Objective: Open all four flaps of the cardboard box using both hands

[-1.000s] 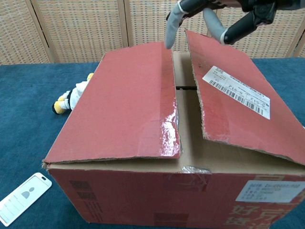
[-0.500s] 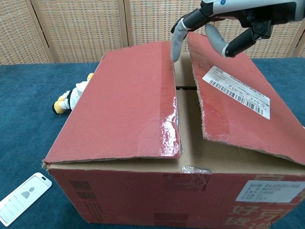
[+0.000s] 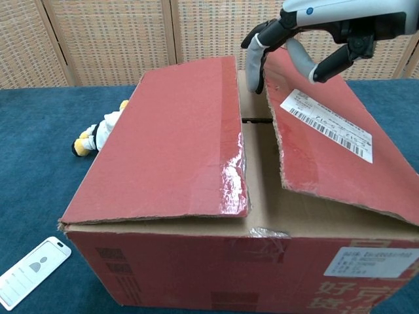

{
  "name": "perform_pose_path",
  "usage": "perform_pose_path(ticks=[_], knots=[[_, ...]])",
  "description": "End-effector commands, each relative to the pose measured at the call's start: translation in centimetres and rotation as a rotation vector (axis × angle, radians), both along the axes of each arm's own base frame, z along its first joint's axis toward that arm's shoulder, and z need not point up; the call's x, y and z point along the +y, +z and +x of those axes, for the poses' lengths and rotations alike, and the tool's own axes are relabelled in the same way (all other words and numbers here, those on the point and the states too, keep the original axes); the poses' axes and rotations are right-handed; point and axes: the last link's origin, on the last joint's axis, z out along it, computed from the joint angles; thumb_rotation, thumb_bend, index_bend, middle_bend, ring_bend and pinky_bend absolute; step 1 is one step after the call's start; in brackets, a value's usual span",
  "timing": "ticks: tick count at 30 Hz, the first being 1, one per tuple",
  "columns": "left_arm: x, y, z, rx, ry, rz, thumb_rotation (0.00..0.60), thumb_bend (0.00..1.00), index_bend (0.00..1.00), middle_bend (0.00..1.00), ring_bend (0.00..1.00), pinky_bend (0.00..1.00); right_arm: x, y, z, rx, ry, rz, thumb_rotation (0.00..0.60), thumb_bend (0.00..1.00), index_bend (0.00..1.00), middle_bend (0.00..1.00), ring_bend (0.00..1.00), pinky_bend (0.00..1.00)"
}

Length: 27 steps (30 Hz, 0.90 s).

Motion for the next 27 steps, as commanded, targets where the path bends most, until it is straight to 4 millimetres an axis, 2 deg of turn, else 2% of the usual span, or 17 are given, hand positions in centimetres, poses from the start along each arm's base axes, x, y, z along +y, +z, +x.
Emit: perform_pose_path(ticks=[1, 7, 19, 27], knots=[[0.0, 0.0, 0.1, -0.001, -0.003, 0.000, 0.509, 0.12, 0.02, 0.00, 0.00, 0.00, 0.0, 0.2, 0.1, 0.002, 0.005, -0.007, 0.600, 1.00, 0.38, 0.41, 0.02, 0.00], [0.1, 0.1, 0.2, -0.002, -0.007, 0.003, 0.507, 0.12, 0.02, 0.00, 0.00, 0.00, 0.0, 1.0, 0.2, 0.003, 0.012, -0.026, 0.600, 1.00, 0.40, 0.44, 0.02, 0.00], [0.0, 0.2, 0.4, -0.002, -0.016, 0.002, 0.509, 0.12, 0.02, 0.00, 0.00, 0.00, 0.1, 3.8, 0.6, 0.015, 0.023, -0.099, 0.600, 1.00, 0.40, 0.46, 0.03, 0.00], [0.0, 0.5, 0.5, 0.001, -0.022, 0.011, 0.507, 0.12, 0.02, 0.00, 0.00, 0.00, 0.0, 5.6, 0.0, 0.068, 0.004, -0.148, 0.600, 1.00, 0.40, 0.46, 0.04, 0.00]])
